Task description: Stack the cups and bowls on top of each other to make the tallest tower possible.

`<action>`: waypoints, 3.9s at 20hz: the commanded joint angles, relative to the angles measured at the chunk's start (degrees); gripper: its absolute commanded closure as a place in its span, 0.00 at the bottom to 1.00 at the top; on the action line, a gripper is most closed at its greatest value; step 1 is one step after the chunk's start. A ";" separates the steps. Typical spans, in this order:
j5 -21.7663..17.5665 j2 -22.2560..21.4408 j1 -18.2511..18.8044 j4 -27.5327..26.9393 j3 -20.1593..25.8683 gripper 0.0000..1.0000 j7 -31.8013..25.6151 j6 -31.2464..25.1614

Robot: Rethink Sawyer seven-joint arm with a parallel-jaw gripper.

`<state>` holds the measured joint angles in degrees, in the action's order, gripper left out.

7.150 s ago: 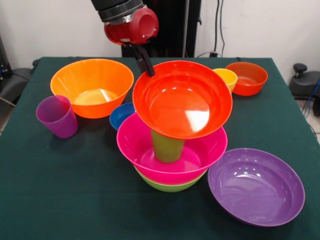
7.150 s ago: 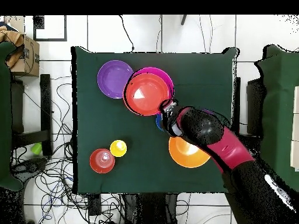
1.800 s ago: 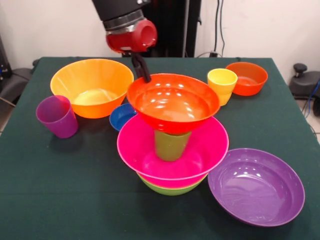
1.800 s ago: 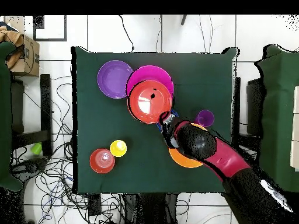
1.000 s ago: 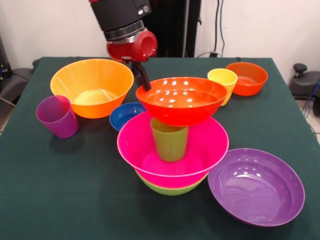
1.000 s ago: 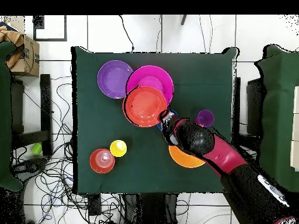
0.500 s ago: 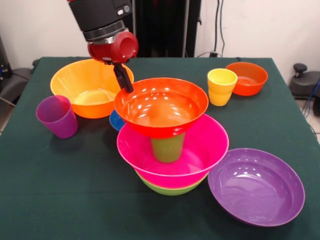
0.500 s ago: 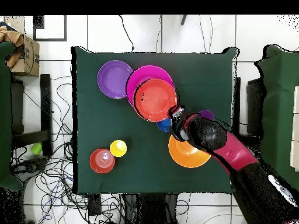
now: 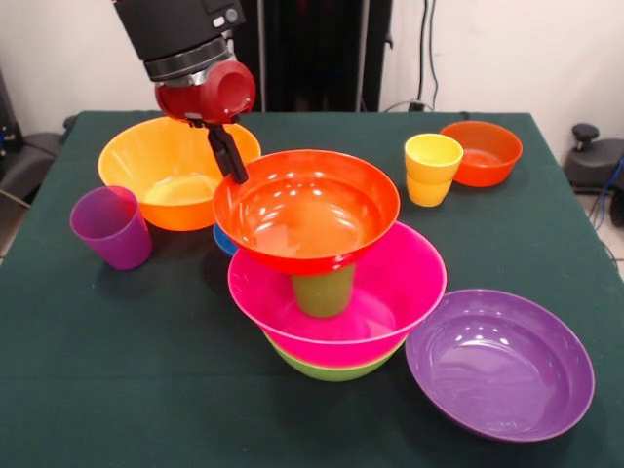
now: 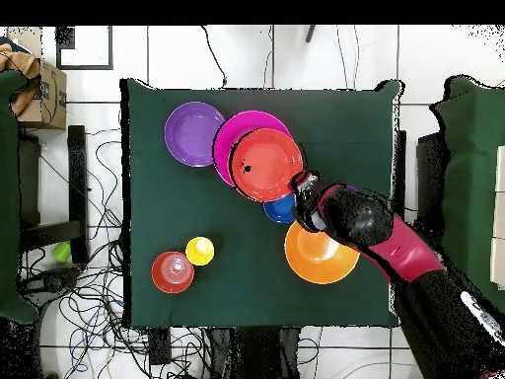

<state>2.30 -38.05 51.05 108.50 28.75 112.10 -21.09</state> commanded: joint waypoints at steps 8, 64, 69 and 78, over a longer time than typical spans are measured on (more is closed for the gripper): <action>-1.67 1.57 -3.64 -2.90 -2.61 1.00 3.24 -3.43; 0.28 0.37 -9.42 -5.60 -6.72 1.00 4.93 -4.39; -0.24 1.17 -8.92 -6.43 -6.90 1.00 4.04 -4.34; -0.65 1.47 -9.19 -7.20 -7.34 0.00 3.94 -3.84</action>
<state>2.36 -39.35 43.79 104.62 23.62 112.10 -21.29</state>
